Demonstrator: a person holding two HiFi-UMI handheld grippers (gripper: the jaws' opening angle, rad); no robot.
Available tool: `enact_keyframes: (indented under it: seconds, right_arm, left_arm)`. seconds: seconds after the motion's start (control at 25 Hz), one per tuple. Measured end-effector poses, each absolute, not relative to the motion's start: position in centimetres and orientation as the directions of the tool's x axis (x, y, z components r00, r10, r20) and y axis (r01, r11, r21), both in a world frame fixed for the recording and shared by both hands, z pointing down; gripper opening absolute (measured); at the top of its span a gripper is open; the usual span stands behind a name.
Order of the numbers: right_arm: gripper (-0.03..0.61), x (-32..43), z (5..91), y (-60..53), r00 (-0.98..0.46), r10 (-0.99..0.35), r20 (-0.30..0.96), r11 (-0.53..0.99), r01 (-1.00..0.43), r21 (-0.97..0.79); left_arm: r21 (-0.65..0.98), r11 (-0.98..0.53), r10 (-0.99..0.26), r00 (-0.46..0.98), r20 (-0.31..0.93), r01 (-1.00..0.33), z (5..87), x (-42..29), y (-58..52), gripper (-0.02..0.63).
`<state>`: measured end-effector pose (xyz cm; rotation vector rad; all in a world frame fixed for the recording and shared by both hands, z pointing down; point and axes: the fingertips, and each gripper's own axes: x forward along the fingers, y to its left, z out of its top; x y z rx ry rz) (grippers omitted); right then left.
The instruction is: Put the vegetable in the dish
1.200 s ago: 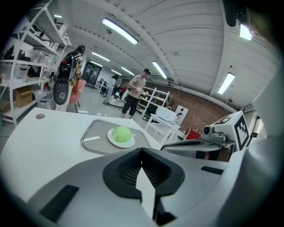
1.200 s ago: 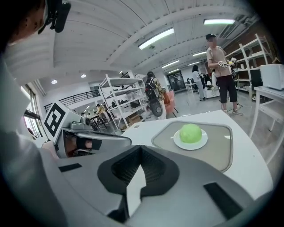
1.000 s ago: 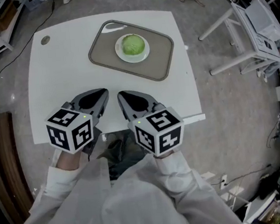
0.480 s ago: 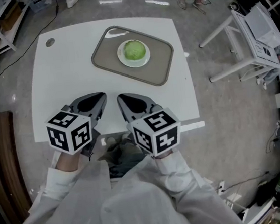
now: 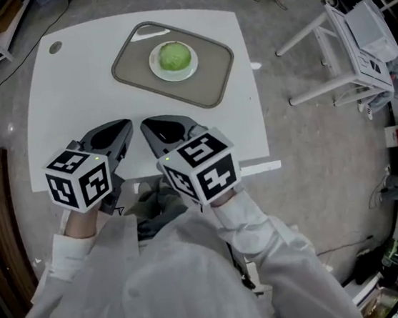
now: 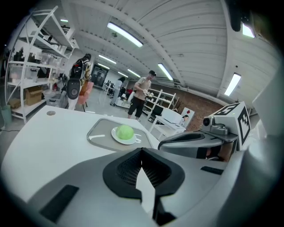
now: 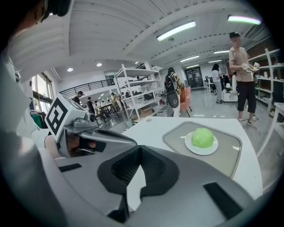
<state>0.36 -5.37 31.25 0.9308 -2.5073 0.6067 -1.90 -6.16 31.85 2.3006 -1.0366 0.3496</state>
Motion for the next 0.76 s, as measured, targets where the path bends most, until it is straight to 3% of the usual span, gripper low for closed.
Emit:
enact_keyframes:
  seconds: [0.32, 0.76]
  right_arm:
    - [0.012, 0.9, 32.1, -2.8, -0.705, -0.385, 0.595, 0.788, -0.587, -0.185]
    - [0.012, 2.3, 33.0, -2.4, -0.68, -0.366, 0.635, 0.79, -0.588, -0.174]
  left_arm:
    - [0.405, -0.53, -0.583, 0.667, 0.465, -0.745, 31.7, -1.6, -4.8, 0.008]
    - [0.411, -0.534, -0.563, 0.673, 0.479, -0.739, 32.8, 0.1, -3.5, 0.008]
